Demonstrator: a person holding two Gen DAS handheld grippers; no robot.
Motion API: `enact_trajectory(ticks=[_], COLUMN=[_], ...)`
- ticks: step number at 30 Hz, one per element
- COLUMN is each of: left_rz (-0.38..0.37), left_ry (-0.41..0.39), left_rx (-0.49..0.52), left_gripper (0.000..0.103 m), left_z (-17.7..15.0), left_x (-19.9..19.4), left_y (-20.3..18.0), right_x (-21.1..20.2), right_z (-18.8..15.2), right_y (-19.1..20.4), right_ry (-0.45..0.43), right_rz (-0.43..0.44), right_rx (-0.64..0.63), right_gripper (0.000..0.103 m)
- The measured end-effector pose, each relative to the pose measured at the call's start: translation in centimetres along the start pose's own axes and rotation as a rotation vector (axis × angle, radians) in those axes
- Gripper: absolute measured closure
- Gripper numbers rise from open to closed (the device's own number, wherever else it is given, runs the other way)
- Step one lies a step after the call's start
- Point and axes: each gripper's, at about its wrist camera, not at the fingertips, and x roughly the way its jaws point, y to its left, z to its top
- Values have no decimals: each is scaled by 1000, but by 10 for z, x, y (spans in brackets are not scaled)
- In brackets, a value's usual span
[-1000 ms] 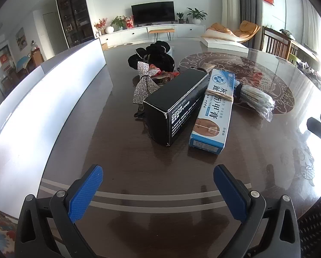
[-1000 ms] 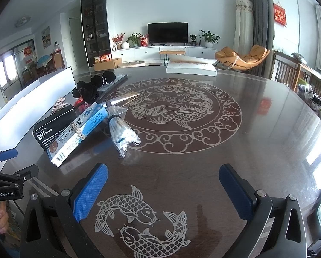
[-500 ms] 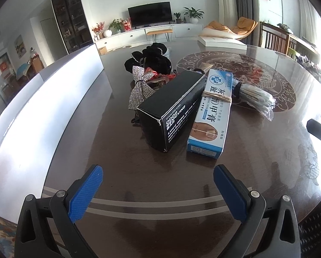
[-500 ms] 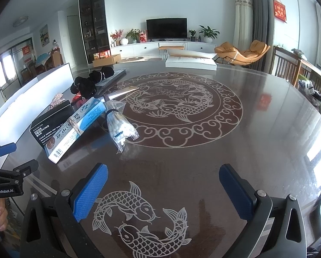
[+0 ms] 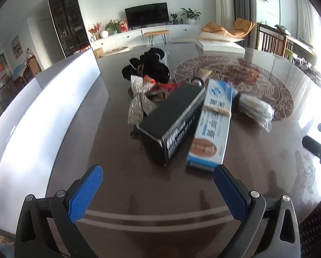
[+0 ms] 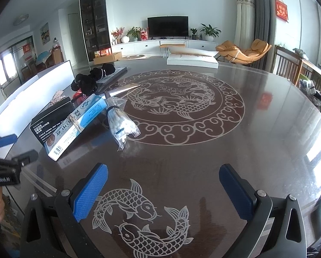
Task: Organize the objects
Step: 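Move the left gripper onto the black odor-removing bar box and close it, then lift the black box with the left gripper off the pile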
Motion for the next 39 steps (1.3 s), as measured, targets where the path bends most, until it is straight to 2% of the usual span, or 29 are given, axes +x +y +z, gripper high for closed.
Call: enact_trajectory(ticks=[3,7,10,16,17,19,20,21,23,25,34,39], left_rz=[14,-9,-28,-109,-119,-156,-170,-174,-175,-213,-267,-270], left_ry=[-44,-7,24,71,70,70,71,67,62,67,93,123], left_rx=[39,129,174,196,202,194,184,174,162,137,53,25], left_gripper=[0,0,0,1,10,23,35,40,61,68,69,67], left_z=[28,52,57,59,58,57,56,57,55,50,13,6], left_x=[2,23,38,52,52,52,52,51,47,42,13,16], left_y=[2,-7,-14,-21,-23,-24,-23,-22,-20,-16,10,29], right_x=[1,1,1,-1,-1,0,0,0,1,1,5,4], right_z=[1,1,-1,0,1,1,1,1,1,1,1,0], right_y=[1,3,2,-3,-3,-2,-3,-2,-1,0,2,5], right_ry=[-2,-4,-3,-7,-7,-6,-6,-5,-3,0,10,6], right_rz=[1,-3,-6,0,2,5,6,6,7,5,8,4], right_rx=[-3,-11,-11,3,4,5,4,3,1,-3,-7,-21], right_gripper=[0,0,0,0,0,0,0,0,0,0,0,0])
